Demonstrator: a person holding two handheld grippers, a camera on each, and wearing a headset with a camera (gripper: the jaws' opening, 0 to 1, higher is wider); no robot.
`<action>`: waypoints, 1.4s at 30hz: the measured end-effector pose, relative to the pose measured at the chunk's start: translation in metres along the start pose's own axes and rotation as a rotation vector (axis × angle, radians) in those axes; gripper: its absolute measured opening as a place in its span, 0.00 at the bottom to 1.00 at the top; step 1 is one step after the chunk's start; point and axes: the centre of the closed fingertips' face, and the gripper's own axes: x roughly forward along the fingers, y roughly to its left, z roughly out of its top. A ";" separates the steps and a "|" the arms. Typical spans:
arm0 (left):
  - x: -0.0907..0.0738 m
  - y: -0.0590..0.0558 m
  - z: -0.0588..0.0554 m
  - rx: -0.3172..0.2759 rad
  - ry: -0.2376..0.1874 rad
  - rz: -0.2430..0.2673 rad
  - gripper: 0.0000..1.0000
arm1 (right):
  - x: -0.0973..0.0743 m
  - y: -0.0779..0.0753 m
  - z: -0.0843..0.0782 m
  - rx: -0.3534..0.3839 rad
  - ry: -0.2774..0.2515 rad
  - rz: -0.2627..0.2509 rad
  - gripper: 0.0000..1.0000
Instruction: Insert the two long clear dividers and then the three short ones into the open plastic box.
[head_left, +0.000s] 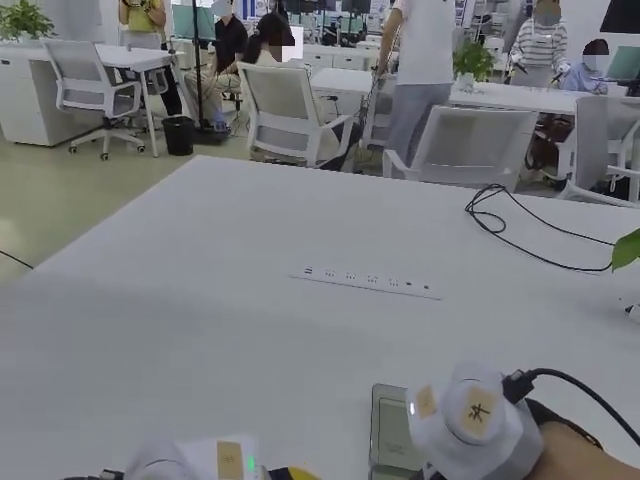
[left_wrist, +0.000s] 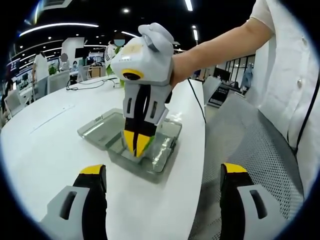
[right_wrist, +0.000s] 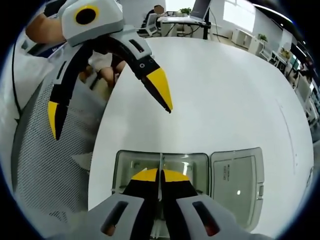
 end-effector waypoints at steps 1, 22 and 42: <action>0.000 0.000 0.000 0.000 -0.001 0.000 0.97 | 0.000 0.000 0.000 -0.001 0.001 0.000 0.03; -0.003 0.002 0.000 -0.011 -0.006 0.013 0.97 | -0.040 -0.001 0.017 0.110 -0.163 -0.020 0.24; -0.004 0.003 0.004 0.000 -0.010 0.020 0.99 | -0.089 0.012 -0.018 0.154 -0.204 -0.071 0.49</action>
